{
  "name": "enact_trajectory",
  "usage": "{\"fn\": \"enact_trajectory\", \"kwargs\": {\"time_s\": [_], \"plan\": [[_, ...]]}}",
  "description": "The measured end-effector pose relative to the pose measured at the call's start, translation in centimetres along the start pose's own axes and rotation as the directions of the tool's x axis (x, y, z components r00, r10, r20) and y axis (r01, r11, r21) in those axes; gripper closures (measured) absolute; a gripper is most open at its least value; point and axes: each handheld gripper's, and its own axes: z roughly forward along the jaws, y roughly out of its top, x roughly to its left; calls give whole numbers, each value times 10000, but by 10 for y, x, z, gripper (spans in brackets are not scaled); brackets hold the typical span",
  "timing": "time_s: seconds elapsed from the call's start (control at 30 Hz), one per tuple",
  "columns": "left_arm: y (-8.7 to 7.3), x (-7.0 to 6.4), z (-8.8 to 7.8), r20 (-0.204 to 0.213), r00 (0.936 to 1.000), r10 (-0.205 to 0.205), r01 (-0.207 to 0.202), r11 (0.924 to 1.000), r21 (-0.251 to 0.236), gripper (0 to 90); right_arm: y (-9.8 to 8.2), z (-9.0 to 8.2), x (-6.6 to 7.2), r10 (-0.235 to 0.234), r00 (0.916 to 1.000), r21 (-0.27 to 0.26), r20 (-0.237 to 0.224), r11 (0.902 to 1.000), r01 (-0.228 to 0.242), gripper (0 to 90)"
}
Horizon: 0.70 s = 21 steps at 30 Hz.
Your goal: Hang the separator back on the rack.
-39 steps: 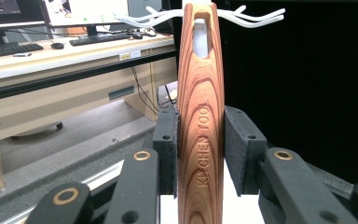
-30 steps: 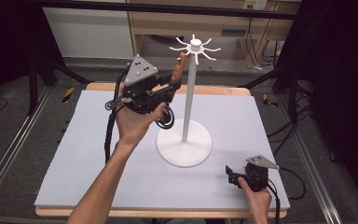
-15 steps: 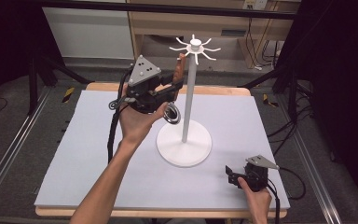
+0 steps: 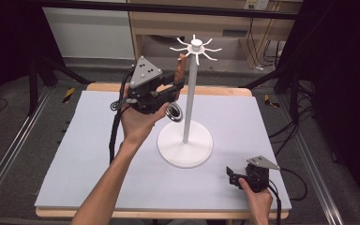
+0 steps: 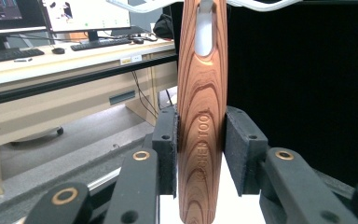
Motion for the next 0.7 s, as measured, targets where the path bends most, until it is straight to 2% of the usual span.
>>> {"fn": "enact_trajectory", "kwargs": {"time_s": [0.2,0.33,0.47,0.53,0.7], "plan": [[-1,-1,2,-57,10000,37,-37,10000,69,639,0,0,0,-17,10000,-12,-13,10000,17,63],[-2,-1,1,28,9998,206,-206,9998,51,593,0,0,0,-17,10000,-10,-12,10000,17,63],[-3,-2,-2,-54,9991,414,-414,9991,35,567,0,0,0,27,10000,16,-27,10000,-27,63],[-5,-1,-4,-115,9987,491,-490,9988,26,541,0,0,0,-19,10000,-13,17,10000,19,63],[-18,4,-13,-123,9992,388,-386,9991,158,483,0,0,-1,-6,10000,-10,32,10000,6,63]]}}
